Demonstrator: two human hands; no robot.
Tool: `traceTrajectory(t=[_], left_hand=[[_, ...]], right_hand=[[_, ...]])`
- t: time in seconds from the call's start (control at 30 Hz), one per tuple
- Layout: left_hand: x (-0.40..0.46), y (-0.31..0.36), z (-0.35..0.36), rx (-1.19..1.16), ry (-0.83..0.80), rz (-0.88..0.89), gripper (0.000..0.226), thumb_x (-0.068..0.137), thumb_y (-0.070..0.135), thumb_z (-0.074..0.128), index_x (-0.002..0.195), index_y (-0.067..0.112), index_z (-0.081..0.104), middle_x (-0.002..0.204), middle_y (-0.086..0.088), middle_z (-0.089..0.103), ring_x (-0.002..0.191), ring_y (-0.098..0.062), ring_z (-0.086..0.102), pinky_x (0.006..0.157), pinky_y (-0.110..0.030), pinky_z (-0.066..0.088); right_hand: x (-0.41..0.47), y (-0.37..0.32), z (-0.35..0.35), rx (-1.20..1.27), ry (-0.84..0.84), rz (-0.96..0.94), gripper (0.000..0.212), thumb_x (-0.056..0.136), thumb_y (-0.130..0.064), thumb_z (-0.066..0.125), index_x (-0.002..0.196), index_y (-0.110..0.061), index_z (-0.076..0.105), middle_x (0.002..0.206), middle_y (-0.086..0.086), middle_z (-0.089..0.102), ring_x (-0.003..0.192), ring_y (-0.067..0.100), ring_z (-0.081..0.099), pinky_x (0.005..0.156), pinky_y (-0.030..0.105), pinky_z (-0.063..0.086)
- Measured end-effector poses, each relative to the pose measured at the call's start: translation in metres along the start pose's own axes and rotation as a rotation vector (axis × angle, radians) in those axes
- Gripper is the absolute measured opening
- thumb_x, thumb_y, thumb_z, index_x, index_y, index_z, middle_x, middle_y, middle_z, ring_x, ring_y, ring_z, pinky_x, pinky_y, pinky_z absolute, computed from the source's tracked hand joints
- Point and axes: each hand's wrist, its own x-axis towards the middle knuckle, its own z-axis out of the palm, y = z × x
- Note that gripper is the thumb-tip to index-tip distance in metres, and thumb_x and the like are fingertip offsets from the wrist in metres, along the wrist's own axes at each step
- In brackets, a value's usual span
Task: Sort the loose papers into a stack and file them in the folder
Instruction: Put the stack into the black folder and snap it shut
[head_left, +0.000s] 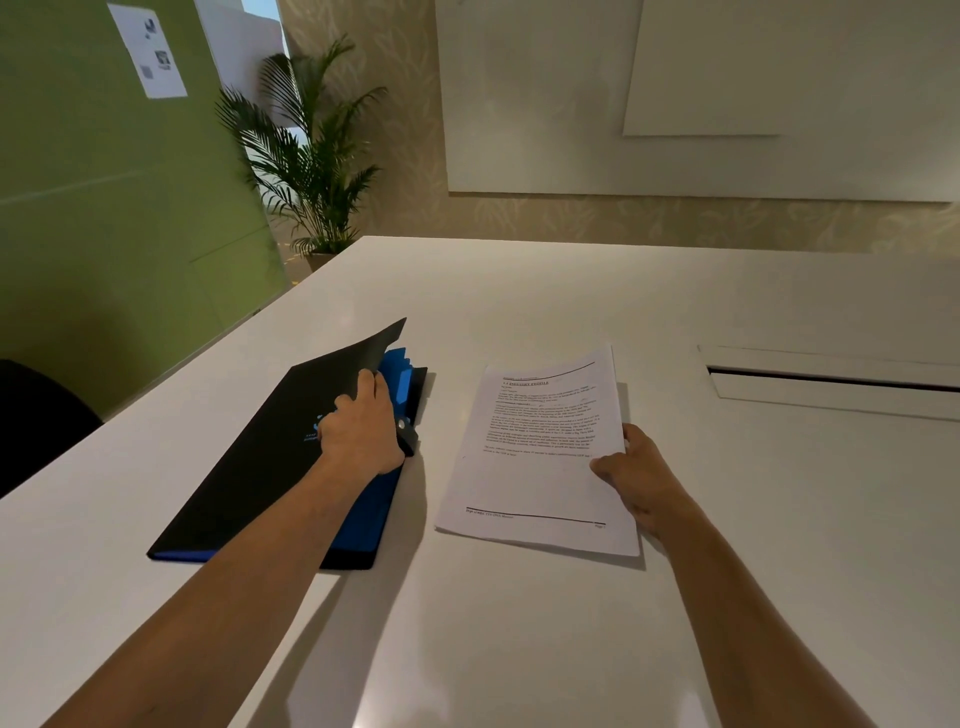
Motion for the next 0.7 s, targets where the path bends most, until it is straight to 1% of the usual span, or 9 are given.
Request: traceTrajectory(t=[0.07, 0.17, 0.23, 0.43, 0.53, 0.6, 0.63, 0.67, 0.7], left_hand=[[0.001, -0.001, 0.0, -0.014, -0.002, 0.003, 0.105, 0.077, 0.031, 0.073, 0.151, 0.007, 0.003, 0.158, -0.01, 0.006, 0.124, -0.036, 0.043, 0.092, -0.047, 0.05], [0.002, -0.002, 0.001, -0.044, -0.01, 0.018, 0.105, 0.077, 0.029, 0.074, 0.152, 0.008, 0.002, 0.158, -0.01, 0.004, 0.122, -0.036, 0.044, 0.093, -0.046, 0.048], [0.002, -0.003, 0.002, -0.062, -0.011, 0.032, 0.104, 0.078, 0.026, 0.072, 0.152, 0.008, 0.001, 0.159, -0.011, 0.001, 0.119, -0.036, 0.047, 0.092, -0.044, 0.048], [0.0, -0.005, 0.002, -0.102, 0.053, 0.067, 0.091, 0.086, 0.016, 0.061, 0.153, 0.006, 0.0, 0.161, -0.012, -0.004, 0.082, -0.023, 0.061, 0.072, -0.033, 0.055], [-0.001, -0.007, -0.004, -0.086, 0.015, 0.065, 0.085, 0.091, 0.014, 0.055, 0.154, 0.011, -0.002, 0.161, -0.02, 0.002, 0.097, -0.029, 0.062, 0.075, -0.034, 0.053], [0.0, -0.008, -0.011, -0.086, -0.017, 0.059, 0.08, 0.093, 0.015, 0.051, 0.155, 0.016, -0.001, 0.149, -0.027, 0.03, 0.095, -0.027, 0.061, 0.074, -0.034, 0.051], [0.0, -0.007, -0.014, -0.103, -0.021, 0.064, 0.078, 0.094, 0.015, 0.05, 0.155, 0.017, 0.0, 0.131, -0.024, 0.048, 0.084, -0.022, 0.06, 0.066, -0.031, 0.05], [0.0, -0.007, -0.017, -0.13, -0.023, 0.071, 0.077, 0.094, 0.014, 0.048, 0.155, 0.017, 0.001, 0.11, -0.017, 0.057, 0.071, -0.016, 0.056, 0.056, -0.027, 0.045], [0.001, -0.007, -0.02, -0.169, -0.029, 0.071, 0.077, 0.094, 0.014, 0.047, 0.155, 0.017, 0.001, 0.096, -0.012, 0.058, 0.064, -0.013, 0.053, 0.05, -0.025, 0.041]], right_hand=[[0.001, 0.001, 0.0, -0.004, 0.0, -0.001, 0.045, 0.09, 0.005, 0.058, 0.126, -0.02, 0.048, 0.112, -0.001, 0.067, 0.095, 0.024, 0.07, 0.067, 0.033, 0.06], [0.002, 0.002, 0.0, -0.002, 0.004, 0.002, 0.046, 0.09, 0.005, 0.058, 0.128, -0.018, 0.048, 0.116, 0.002, 0.066, 0.1, 0.028, 0.069, 0.079, 0.044, 0.061], [0.002, 0.002, 0.0, 0.002, 0.003, 0.001, 0.045, 0.09, 0.006, 0.058, 0.128, -0.017, 0.048, 0.116, 0.002, 0.067, 0.1, 0.028, 0.069, 0.08, 0.044, 0.06], [0.0, 0.002, 0.0, -0.014, 0.008, -0.011, 0.042, 0.089, 0.004, 0.058, 0.122, -0.021, 0.049, 0.112, -0.003, 0.067, 0.097, 0.025, 0.07, 0.077, 0.042, 0.06], [0.0, 0.002, 0.0, -0.001, 0.006, -0.01, 0.042, 0.089, 0.004, 0.058, 0.122, -0.02, 0.05, 0.112, -0.002, 0.068, 0.097, 0.025, 0.07, 0.075, 0.04, 0.06], [0.0, 0.002, -0.001, 0.025, 0.0, -0.005, 0.044, 0.088, 0.006, 0.058, 0.123, -0.02, 0.05, 0.114, -0.001, 0.068, 0.098, 0.026, 0.07, 0.073, 0.039, 0.06], [0.0, 0.001, -0.001, 0.039, -0.002, 0.001, 0.044, 0.088, 0.006, 0.059, 0.123, -0.02, 0.051, 0.114, 0.0, 0.068, 0.098, 0.026, 0.07, 0.072, 0.038, 0.06], [-0.001, 0.001, -0.001, 0.051, 0.003, 0.007, 0.044, 0.088, 0.006, 0.06, 0.122, -0.021, 0.051, 0.115, 0.0, 0.068, 0.098, 0.027, 0.07, 0.073, 0.039, 0.061], [-0.001, 0.001, -0.001, 0.064, 0.018, 0.013, 0.044, 0.089, 0.006, 0.061, 0.121, -0.022, 0.052, 0.114, -0.001, 0.068, 0.098, 0.026, 0.07, 0.074, 0.04, 0.061]])
